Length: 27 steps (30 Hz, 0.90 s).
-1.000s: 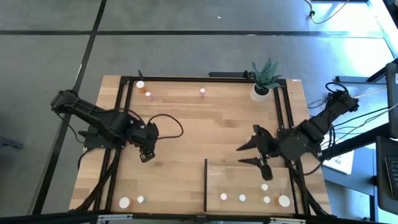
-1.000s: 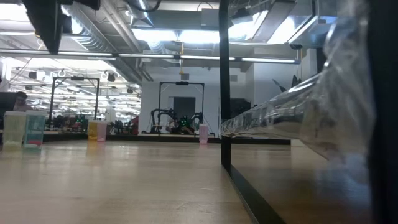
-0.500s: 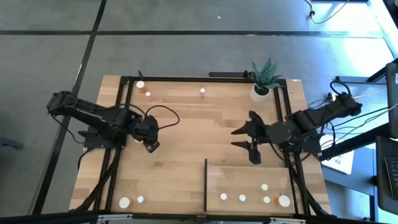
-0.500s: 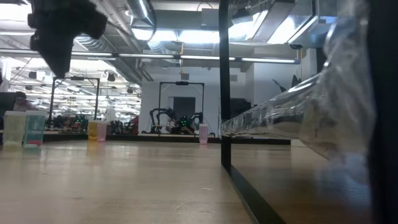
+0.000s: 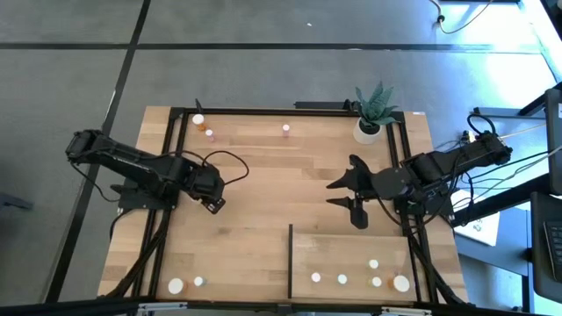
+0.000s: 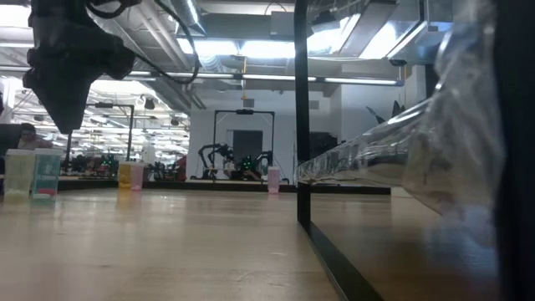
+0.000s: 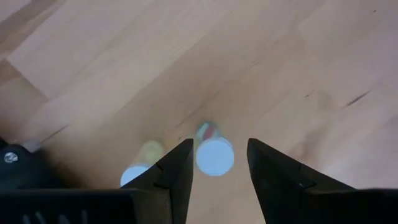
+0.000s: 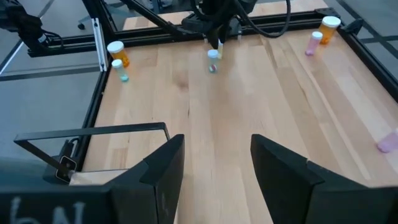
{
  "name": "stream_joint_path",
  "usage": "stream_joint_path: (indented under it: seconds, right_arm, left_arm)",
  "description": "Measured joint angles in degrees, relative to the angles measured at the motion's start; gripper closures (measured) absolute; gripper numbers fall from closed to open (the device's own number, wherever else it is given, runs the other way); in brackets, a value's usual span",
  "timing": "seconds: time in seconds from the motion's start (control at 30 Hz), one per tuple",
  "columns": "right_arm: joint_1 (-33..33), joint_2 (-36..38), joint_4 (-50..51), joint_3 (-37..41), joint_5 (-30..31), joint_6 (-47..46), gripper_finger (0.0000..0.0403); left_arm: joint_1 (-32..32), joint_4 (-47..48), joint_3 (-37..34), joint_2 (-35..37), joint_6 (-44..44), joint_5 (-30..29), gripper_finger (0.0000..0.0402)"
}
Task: Pick and place medicine bottles onto shelf by color
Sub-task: Put the top green pill bottle on the shelf aligned with the other green pill bottle
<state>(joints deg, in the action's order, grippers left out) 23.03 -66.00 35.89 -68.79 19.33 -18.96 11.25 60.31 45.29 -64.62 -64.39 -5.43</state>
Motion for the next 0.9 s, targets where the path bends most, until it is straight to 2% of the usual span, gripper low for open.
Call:
stream_joint_path:
  seconds: [0.4, 0.57, 0.8, 0.9]
  right_arm:
    - [0.00, 0.00, 0.05, 0.00, 0.02, 0.15, 0.0216]
    - [-0.03, -0.23, 0.94, 0.00, 0.22, 3.04, 0.0216]
    - [-0.06, -0.31, 3.21, 0.00, 4.25, 2.99, 0.0216]
    - [-0.04, -0.31, 3.15, 0.00, 3.72, 2.97, 0.0216]
  left_arm:
    - [0.02, -0.72, -2.18, 0.00, -0.05, 0.00, 0.0258]
    - [0.02, -1.04, -2.18, 0.00, 0.23, 0.00, 0.0258]
    - [0.02, -1.07, -2.18, 0.00, 0.23, 0.00, 0.0258]
    - [0.02, -1.08, -2.18, 0.00, -0.03, 0.00, 0.0258]
